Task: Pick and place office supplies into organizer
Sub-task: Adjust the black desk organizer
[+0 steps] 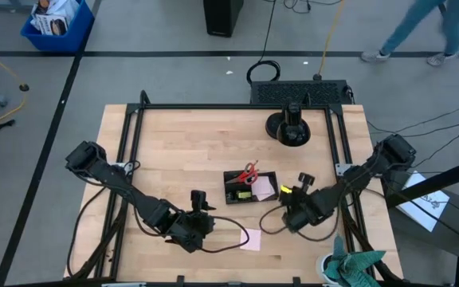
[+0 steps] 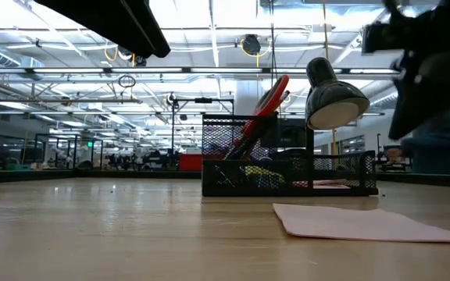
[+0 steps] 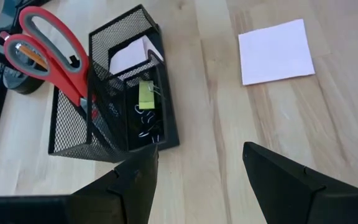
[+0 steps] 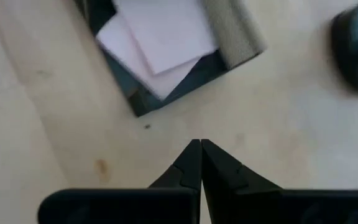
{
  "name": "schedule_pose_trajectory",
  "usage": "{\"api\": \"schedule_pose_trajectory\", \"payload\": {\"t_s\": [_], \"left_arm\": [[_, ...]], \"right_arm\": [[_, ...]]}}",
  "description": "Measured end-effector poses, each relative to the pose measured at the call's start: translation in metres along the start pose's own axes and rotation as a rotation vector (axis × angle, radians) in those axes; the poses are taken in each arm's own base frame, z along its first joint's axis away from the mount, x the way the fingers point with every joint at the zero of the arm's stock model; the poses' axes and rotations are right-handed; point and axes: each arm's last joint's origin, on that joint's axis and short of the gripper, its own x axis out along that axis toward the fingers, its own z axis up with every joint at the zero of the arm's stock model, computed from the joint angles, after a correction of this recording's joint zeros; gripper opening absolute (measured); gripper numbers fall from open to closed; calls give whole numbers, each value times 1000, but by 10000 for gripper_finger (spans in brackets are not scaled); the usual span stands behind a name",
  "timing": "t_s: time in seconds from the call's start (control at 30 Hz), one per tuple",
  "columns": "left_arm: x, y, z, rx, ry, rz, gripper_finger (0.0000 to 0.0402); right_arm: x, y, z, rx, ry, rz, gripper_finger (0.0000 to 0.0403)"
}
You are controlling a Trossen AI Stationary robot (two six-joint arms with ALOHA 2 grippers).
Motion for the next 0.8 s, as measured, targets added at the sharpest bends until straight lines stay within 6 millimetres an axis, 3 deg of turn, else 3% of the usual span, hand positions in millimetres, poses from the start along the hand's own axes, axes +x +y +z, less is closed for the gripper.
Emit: {"api": "schedule_pose_trajectory", "payload": {"t_s": [0.17, 0.33, 0.63, 0.8], "left_arm": [[0, 1, 0, 3, 3, 1, 241], [0, 1, -4, 11, 38, 9, 241], [0, 2, -8, -3, 71, 18, 241], [0, 2, -8, -4, 70, 17, 241]], "right_arm": [[35, -4, -2, 0, 17, 69, 0], [55, -12, 0, 10, 43, 122, 0], [55, -1, 19, -13, -120, 266, 0], [56, -3, 21, -21, -125, 263, 0]]}}
